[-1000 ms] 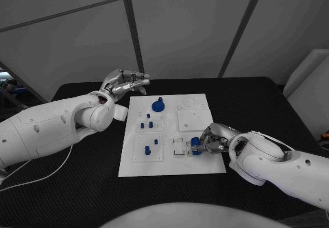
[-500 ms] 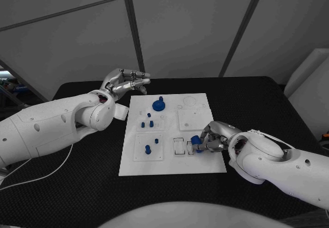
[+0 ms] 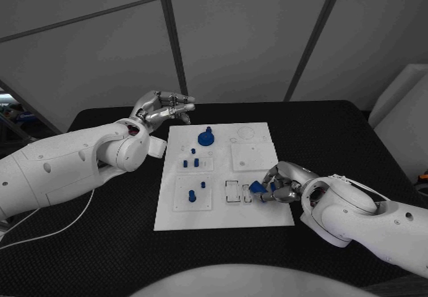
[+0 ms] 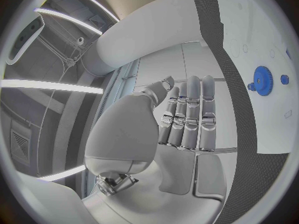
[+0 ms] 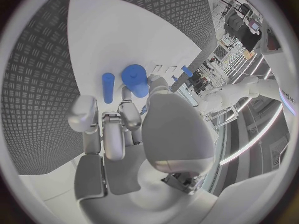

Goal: Assemble the parts on the task board

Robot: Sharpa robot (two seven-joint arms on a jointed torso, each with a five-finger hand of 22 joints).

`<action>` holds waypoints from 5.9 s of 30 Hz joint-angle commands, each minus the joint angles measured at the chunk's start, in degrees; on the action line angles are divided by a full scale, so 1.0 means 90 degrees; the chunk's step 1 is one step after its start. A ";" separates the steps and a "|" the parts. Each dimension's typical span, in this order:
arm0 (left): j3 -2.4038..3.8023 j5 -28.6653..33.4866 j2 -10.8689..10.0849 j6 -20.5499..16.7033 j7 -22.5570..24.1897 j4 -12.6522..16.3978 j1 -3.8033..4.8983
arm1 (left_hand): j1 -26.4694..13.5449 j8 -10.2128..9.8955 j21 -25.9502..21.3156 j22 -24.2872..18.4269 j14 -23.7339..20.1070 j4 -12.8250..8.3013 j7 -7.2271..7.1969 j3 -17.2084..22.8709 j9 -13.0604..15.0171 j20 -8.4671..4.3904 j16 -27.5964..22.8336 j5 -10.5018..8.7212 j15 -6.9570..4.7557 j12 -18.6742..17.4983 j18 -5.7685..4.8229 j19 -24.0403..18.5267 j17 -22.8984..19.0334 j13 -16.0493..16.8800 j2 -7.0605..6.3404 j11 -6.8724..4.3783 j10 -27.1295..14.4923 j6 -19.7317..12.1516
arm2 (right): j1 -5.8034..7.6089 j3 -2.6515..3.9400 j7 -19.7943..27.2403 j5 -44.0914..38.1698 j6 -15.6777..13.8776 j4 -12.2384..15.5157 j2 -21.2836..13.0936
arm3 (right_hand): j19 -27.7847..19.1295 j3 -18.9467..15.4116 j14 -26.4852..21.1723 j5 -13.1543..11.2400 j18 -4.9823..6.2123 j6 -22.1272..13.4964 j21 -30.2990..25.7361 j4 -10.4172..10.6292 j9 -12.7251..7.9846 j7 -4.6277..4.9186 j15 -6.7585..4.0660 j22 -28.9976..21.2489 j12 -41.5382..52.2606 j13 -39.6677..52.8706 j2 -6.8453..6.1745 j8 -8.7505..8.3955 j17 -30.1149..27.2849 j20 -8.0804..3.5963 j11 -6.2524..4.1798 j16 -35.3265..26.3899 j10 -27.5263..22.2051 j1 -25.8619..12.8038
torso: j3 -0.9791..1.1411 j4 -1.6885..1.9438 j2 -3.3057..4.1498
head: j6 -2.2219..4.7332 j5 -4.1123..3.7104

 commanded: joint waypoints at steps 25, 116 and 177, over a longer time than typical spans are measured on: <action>0.0005 0.0009 0.0015 0.0084 -0.0009 0.0017 0.0009 | 0.0001 0.0010 -0.0021 -0.0009 -0.0003 -0.0016 -0.0009 -0.0019 -0.0001 0.0003 -0.0036 -0.0008 0.0028 0.0035 -0.0007 0.0033 -0.0005 -0.0009 0.0041 0.0011 -0.0034 -0.0038 | 0.0009 0.0007 0.0273 0.0811 -0.0688 0.0181 0.0247 | 0.0033 0.0039 0.0590 0.0068 -0.0136 0.0197 0.0058 0.0028 0.0087 -0.0119 -0.0067 0.0077 0.0030 0.0045 0.0038 0.0082 0.1358 -0.0047 -0.0018 0.0055 0.0069 -0.0147 | -0.0001 0.0015 0.0017 | -0.0016 0.0017; 0.0005 0.0009 0.0028 0.0132 -0.0038 -0.0021 0.0008 | -0.0011 0.0005 -0.0038 -0.0022 -0.0009 -0.0012 0.0008 -0.0025 -0.0006 0.0003 -0.0045 -0.0010 0.0037 0.0050 -0.0013 0.0042 -0.0019 -0.0014 0.0061 0.0024 -0.0063 -0.0063 | 0.0009 0.0008 0.0561 0.0473 -0.0181 -0.0257 0.0680 | -0.0036 0.0220 0.0558 -0.3115 -0.0110 0.0394 -0.0093 -0.0756 0.0418 -0.0266 -0.0173 -0.0066 -0.0009 0.0154 0.0375 0.0399 0.1220 -0.0146 -0.0140 -0.0029 0.0198 0.0066 | 0.0015 -0.0007 0.0002 | -0.0107 0.0062; 0.0004 0.0009 0.0010 0.0140 -0.0016 -0.0032 -0.0030 | -0.0021 0.0004 -0.0043 -0.0025 -0.0008 -0.0006 0.0009 -0.0029 -0.0007 0.0005 -0.0045 -0.0011 0.0039 0.0054 -0.0015 0.0042 -0.0021 -0.0015 0.0064 0.0026 -0.0066 -0.0067 | -0.0102 0.0202 0.0306 -0.0999 0.0712 -0.0261 -0.0381 | -0.0053 -0.0094 0.0545 -0.2665 -0.0101 0.0742 -0.0146 -0.0365 -0.0174 -0.0171 -0.0103 -0.0093 -0.0334 -0.0050 0.0290 -0.0423 0.1174 -0.0076 -0.0059 -0.0066 0.0174 -0.0251 | 0.0009 -0.0005 0.0003 | -0.0091 -0.0218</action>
